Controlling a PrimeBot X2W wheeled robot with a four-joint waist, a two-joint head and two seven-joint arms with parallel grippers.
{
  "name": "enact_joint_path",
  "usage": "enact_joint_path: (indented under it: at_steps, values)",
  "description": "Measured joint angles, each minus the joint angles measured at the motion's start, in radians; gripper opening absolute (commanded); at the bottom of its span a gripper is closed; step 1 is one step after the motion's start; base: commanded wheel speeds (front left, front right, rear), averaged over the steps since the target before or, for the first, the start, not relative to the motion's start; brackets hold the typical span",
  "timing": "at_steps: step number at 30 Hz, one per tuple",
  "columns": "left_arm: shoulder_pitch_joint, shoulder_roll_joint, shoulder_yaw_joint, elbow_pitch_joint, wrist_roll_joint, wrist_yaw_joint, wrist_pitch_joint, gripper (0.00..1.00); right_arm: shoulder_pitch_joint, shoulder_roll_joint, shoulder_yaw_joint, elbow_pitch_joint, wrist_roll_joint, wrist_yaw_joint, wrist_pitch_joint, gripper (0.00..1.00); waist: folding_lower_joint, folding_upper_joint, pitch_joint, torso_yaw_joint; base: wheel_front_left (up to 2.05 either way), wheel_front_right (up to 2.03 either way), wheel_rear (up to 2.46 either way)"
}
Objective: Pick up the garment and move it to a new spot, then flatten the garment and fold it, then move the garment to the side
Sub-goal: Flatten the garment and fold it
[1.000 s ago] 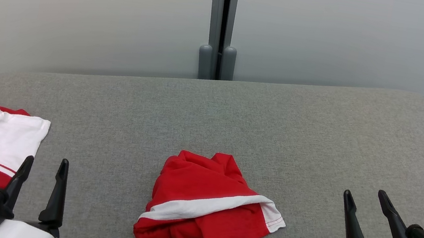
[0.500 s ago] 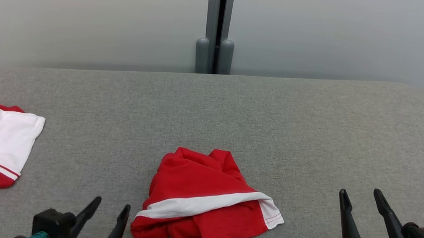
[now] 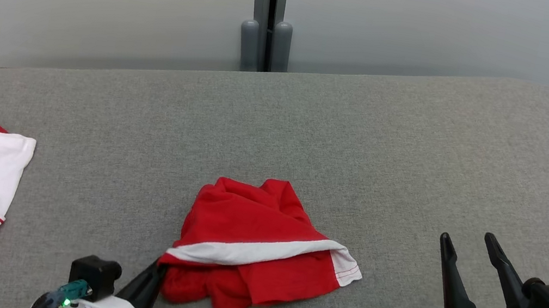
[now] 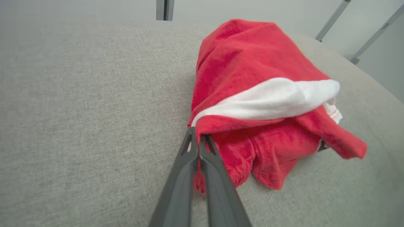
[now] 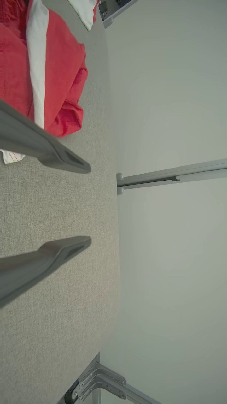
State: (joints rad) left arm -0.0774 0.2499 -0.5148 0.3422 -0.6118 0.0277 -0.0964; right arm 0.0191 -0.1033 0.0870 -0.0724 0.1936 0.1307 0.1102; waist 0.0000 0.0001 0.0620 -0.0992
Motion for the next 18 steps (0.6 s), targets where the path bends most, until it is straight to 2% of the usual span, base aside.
enact_joint_path:
  at_steps: [4,9,15,18]
  values:
    - [-0.064,0.010,0.022,0.005,0.035,0.018,-0.068,0.00,-0.005,0.005,-0.008,0.004,0.002,0.000,-0.005,1.00,0.0000,0.0000,0.010,-0.006,0.00,0.00,0.00]
    - [-0.158,0.039,0.049,-0.061,0.100,0.060,-0.117,0.00,-0.009,0.012,-0.017,0.016,0.004,0.000,-0.013,1.00,0.0000,0.0000,0.012,-0.001,0.00,0.00,0.00]
    - [-0.194,0.103,0.029,-0.141,0.210,0.121,-0.113,0.00,-0.016,0.021,-0.010,0.022,0.008,0.000,-0.015,1.00,0.0000,0.0000,0.009,-0.002,0.00,0.00,0.00]
    - [-0.139,0.105,-0.020,-0.154,0.233,0.132,-0.074,0.00,-0.016,0.023,-0.009,0.025,0.016,0.000,-0.015,1.00,0.0000,0.0000,0.010,-0.005,0.00,0.00,0.00]
